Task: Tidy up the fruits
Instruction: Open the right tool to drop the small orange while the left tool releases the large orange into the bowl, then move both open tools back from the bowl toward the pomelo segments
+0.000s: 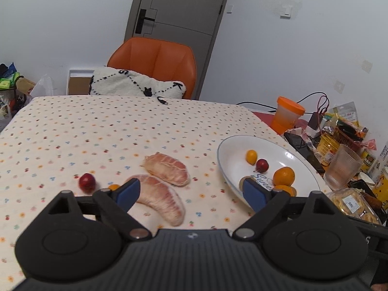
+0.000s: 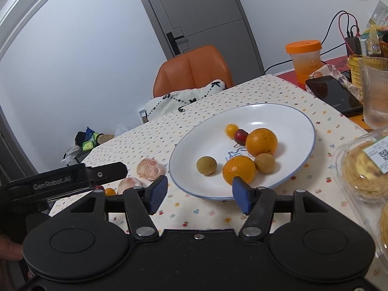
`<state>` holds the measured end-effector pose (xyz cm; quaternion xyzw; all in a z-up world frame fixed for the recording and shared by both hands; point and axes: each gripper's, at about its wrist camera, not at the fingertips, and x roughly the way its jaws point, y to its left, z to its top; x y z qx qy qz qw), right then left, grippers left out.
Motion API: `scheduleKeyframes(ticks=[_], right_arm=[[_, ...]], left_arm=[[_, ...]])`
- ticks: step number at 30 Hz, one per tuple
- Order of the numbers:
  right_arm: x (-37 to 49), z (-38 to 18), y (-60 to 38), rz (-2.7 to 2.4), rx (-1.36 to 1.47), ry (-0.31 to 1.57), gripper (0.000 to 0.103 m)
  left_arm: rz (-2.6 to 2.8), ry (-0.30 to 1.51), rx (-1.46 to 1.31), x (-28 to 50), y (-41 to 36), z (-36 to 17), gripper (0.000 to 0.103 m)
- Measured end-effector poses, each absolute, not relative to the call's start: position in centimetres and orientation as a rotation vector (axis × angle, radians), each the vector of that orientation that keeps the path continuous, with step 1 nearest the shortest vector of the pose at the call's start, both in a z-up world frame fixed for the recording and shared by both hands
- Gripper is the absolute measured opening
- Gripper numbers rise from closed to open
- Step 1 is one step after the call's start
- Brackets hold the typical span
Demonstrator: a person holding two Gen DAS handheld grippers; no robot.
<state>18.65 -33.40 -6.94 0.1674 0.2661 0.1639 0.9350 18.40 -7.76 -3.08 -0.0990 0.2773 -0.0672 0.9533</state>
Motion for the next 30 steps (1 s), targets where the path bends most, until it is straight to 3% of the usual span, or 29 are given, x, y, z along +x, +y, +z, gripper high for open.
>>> scheduleKeyframes(ticks=[12, 30], right_arm=[[17.8, -6.4, -31.3, 0.370, 0.320, 0.537, 0.074], [17.2, -5.7, -27.5, 0.458, 0.262, 0.532, 0.074]], left_arm=[[-0.082, 0.577, -0.189, 16.7, -4.9, -3.3, 0.093], [-0.055, 0.547, -0.231, 14.9, -0.9, -2.7, 0.092]])
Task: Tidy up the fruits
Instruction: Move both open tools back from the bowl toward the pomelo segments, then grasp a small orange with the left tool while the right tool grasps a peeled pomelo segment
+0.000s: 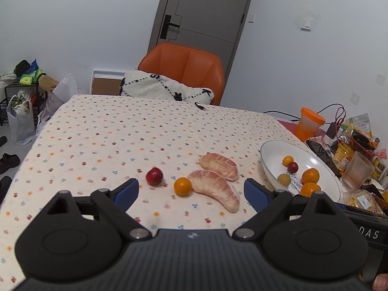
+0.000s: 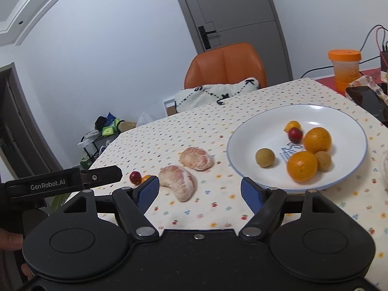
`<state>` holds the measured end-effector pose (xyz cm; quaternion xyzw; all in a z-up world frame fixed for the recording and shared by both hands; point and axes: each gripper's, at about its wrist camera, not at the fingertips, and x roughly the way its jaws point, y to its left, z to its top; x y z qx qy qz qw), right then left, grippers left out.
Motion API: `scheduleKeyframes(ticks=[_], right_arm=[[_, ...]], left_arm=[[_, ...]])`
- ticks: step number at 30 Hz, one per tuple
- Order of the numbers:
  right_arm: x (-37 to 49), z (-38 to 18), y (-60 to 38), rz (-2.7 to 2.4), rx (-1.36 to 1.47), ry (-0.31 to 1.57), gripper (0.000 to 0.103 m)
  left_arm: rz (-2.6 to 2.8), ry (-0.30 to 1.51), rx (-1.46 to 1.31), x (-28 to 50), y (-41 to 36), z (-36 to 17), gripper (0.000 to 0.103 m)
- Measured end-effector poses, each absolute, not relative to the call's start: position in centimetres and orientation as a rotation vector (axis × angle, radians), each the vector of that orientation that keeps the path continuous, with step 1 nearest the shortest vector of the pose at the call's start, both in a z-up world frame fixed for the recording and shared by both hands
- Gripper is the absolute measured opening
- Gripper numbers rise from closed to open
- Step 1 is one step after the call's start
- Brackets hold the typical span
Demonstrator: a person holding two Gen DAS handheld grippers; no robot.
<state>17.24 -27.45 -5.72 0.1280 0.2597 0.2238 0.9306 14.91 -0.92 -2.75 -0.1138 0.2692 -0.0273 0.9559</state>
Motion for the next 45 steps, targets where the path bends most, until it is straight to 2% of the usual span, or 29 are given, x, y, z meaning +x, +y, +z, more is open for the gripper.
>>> scheduleKeyframes(ticks=[4, 9, 14, 18, 22, 26, 41, 43, 45], right_arm=[[17.4, -5.7, -26.7, 0.475, 0.250, 0.537, 0.074], [17.8, -5.8, -25.9, 0.487, 0.235, 0.549, 0.074], [18.2, -5.9, -25.3, 0.505, 0.224, 0.559, 0.073], [18.8, -6.1, -24.7, 0.520, 0.208, 0.573, 0.067], [19.3, -6.4, -23.9, 0.523, 0.186, 0.583, 0.066], [20.1, -6.8, -23.8, 0.523, 0.191, 0.607, 0.058], [22.4, -7.9, -22.5, 0.537, 0.154, 0.651, 0.059], [22.6, -7.9, -22.1, 0.540, 0.137, 0.651, 0.059], [22.9, -7.9, -21.8, 0.552, 0.131, 0.653, 0.059]], left_arm=[[-0.054, 0.543, -0.245, 15.0, -0.3, -2.9, 0.089], [-0.055, 0.553, -0.258, 15.3, 0.2, -3.2, 0.073], [-0.057, 0.569, -0.275, 15.9, 0.5, -3.7, 0.064], [-0.064, 0.582, -0.279, 16.5, 0.5, -4.2, 0.055], [-0.070, 0.599, -0.281, 17.3, 0.3, -4.8, 0.053], [-0.073, 0.614, -0.284, 18.1, 0.3, -5.3, 0.047], [-0.074, 0.666, -0.313, 21.0, 0.0, -7.2, 0.038], [-0.077, 0.670, -0.313, 21.4, -0.1, -7.4, 0.033], [-0.075, 0.667, -0.319, 21.6, -0.1, -7.6, 0.024]])
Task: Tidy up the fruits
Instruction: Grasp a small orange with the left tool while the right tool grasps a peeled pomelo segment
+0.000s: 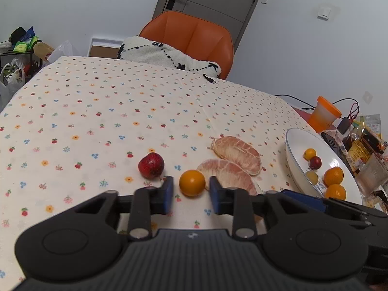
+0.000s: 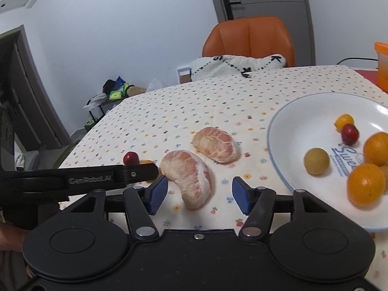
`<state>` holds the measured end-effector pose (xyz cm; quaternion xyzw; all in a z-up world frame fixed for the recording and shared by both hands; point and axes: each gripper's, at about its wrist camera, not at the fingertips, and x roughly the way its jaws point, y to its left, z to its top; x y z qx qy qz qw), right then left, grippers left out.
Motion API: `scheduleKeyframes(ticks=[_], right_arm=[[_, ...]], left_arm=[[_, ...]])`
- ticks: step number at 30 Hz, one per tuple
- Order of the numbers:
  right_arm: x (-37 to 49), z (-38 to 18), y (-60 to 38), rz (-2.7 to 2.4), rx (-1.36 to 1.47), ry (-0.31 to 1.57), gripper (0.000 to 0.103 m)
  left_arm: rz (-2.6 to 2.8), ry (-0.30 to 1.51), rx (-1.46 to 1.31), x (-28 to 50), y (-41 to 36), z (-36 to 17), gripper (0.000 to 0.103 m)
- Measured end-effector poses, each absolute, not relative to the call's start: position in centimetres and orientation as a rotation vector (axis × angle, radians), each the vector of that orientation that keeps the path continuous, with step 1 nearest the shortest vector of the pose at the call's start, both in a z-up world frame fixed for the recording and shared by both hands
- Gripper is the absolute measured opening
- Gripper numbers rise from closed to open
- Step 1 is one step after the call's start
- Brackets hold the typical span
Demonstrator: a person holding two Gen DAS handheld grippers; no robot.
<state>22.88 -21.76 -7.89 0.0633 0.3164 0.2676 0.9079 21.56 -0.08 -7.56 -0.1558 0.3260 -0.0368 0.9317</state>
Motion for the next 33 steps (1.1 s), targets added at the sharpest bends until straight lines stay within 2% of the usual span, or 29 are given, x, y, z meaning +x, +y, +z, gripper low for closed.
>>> scheduleKeyframes(ticks=[11, 16, 18, 23, 30, 33], right_arm=[[23.8, -8.0, -20.2, 0.567, 0.106, 0.664, 0.058], [23.2, -8.3, -19.8, 0.574, 0.091, 0.678, 0.043], [22.9, -8.2, -19.8, 0.590, 0.093, 0.687, 0.040], [22.7, -8.1, -19.3, 0.590, 0.083, 0.679, 0.043], [23.4, -8.1, -18.4, 0.574, 0.061, 0.672, 0.054], [23.7, -8.1, -18.0, 0.570, 0.049, 0.668, 0.056]], left_arm=[[-0.067, 0.657, -0.335, 21.0, 0.9, -7.0, 0.022], [-0.050, 0.656, -0.345, 20.4, 1.7, -7.1, 0.022], [-0.040, 0.655, -0.349, 20.2, 2.0, -7.2, 0.022], [-0.033, 0.654, -0.358, 19.8, 2.6, -7.2, 0.022], [-0.024, 0.652, -0.370, 19.6, 3.4, -7.3, 0.022], [-0.019, 0.650, -0.375, 19.6, 3.7, -7.3, 0.022]])
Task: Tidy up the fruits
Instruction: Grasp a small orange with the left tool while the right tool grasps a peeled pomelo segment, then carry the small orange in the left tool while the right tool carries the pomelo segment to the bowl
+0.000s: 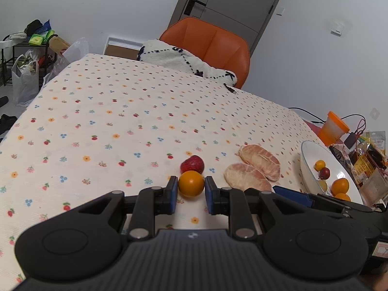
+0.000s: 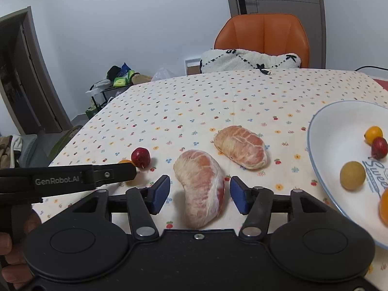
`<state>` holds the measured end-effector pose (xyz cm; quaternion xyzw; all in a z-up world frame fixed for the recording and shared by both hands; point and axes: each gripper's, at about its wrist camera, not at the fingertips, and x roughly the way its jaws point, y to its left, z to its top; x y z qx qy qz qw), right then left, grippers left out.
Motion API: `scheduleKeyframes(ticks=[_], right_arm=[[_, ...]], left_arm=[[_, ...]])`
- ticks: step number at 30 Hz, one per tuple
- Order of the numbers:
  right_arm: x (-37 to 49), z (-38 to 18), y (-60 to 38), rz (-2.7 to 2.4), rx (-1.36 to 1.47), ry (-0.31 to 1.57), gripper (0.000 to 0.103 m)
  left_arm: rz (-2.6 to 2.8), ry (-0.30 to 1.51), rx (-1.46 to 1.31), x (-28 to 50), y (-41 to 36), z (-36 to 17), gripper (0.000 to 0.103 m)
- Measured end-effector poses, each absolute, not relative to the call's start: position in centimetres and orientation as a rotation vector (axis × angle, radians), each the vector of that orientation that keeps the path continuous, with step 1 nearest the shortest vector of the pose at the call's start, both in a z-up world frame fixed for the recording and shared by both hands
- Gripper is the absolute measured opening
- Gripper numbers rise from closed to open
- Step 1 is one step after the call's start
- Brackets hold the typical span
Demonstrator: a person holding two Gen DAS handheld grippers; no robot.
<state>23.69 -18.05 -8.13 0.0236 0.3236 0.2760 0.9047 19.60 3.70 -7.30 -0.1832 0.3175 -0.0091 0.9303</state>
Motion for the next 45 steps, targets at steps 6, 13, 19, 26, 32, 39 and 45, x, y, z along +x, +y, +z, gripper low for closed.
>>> scheduleKeyframes(ticks=[6, 13, 19, 26, 32, 39, 45], right_arm=[[24.1, -8.2, -17.2, 0.561, 0.008, 0.655, 0.057], [23.9, -8.3, -16.3, 0.535, -0.045, 0.630, 0.043], [23.4, -8.0, -17.4, 0.550, 0.007, 0.625, 0.039], [22.4, -6.9, -18.7, 0.555, 0.043, 0.588, 0.039], [22.3, -6.3, -20.1, 0.547, 0.077, 0.574, 0.039], [21.9, -5.3, -21.9, 0.517, 0.103, 0.534, 0.039], [21.9, -4.5, -23.9, 0.474, 0.112, 0.507, 0.039]], left_arm=[[-0.017, 0.648, -0.387, 19.7, 4.2, -7.4, 0.022], [-0.013, 0.649, -0.390, 19.6, 4.5, -7.4, 0.022], [-0.010, 0.631, -0.377, 19.2, 4.1, -6.5, 0.022], [-0.037, 0.615, -0.355, 19.0, 2.4, -5.5, 0.022], [-0.071, 0.592, -0.336, 19.0, 0.8, -4.4, 0.022], [-0.104, 0.574, -0.319, 19.4, -0.8, -3.5, 0.022], [-0.143, 0.563, -0.309, 19.9, -2.5, -2.9, 0.022]])
